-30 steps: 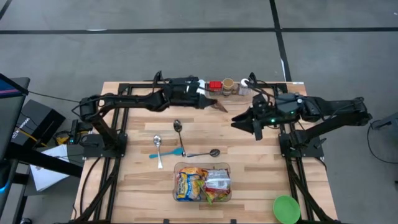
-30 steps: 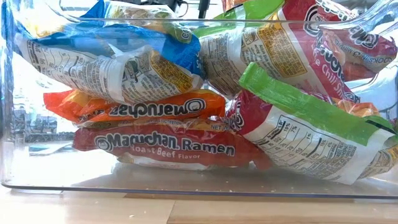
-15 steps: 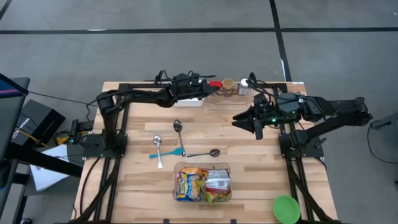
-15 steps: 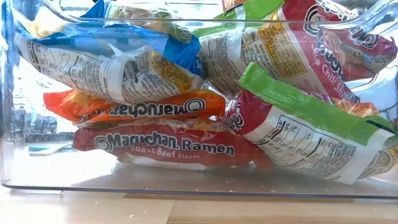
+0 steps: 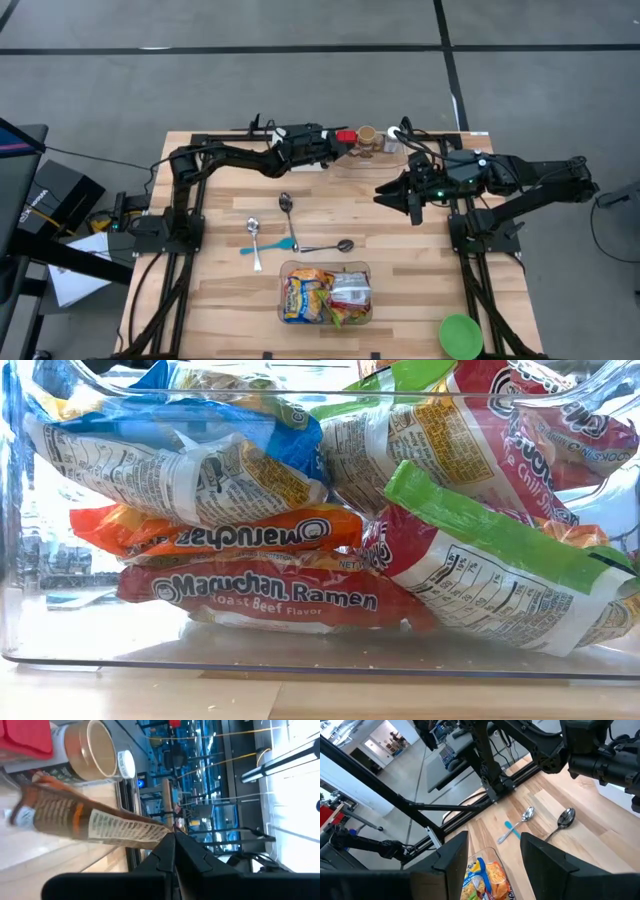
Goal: Pick & Place Food Item
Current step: Put the orange seasoning into the top transparent bin
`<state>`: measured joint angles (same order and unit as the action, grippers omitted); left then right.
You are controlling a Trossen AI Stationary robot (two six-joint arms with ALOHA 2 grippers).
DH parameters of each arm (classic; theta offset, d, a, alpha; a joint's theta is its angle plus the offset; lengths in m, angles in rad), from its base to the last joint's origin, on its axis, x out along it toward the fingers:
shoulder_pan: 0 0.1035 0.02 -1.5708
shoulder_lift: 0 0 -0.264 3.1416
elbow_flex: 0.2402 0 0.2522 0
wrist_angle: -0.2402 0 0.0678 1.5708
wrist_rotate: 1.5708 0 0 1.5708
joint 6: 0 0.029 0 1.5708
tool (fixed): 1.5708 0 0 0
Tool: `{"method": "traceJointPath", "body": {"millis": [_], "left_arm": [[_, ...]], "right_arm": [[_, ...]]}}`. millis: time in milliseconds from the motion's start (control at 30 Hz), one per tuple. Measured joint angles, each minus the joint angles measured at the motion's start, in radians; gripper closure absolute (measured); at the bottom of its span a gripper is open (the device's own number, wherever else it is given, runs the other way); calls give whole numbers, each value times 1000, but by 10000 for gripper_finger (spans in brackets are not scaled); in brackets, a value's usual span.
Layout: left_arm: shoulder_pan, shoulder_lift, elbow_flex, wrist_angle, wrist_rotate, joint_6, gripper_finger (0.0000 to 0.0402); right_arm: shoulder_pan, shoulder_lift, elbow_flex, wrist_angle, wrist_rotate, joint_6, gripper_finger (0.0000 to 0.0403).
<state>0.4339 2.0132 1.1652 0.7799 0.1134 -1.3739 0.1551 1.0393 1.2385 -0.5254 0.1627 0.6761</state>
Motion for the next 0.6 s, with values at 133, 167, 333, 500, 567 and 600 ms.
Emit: {"method": "traceJointPath", "body": {"millis": [133, 167, 333, 500, 567, 600], "left_arm": [[1, 0, 0, -8, -15, 0, 401], [4, 0, 0, -17, -17, 0, 401], [5, 0, 0, -58, -17, 0, 401], [5, -1, 1, -97, -35, 0, 401], [5, 0, 1, -113, -38, 0, 401], [5, -1, 1, -113, -40, 0, 401]], "right_arm": [[0, 0, 0, 0, 0, -9, 228], [0, 0, 0, 0, 0, -12, 228], [0, 0, 0, -4, 0, -21, 228], [0, 0, 0, -21, 0, -21, 228], [0, 0, 0, -21, 0, -21, 228], [0, 0, 0, -21, 0, -21, 228]]}}
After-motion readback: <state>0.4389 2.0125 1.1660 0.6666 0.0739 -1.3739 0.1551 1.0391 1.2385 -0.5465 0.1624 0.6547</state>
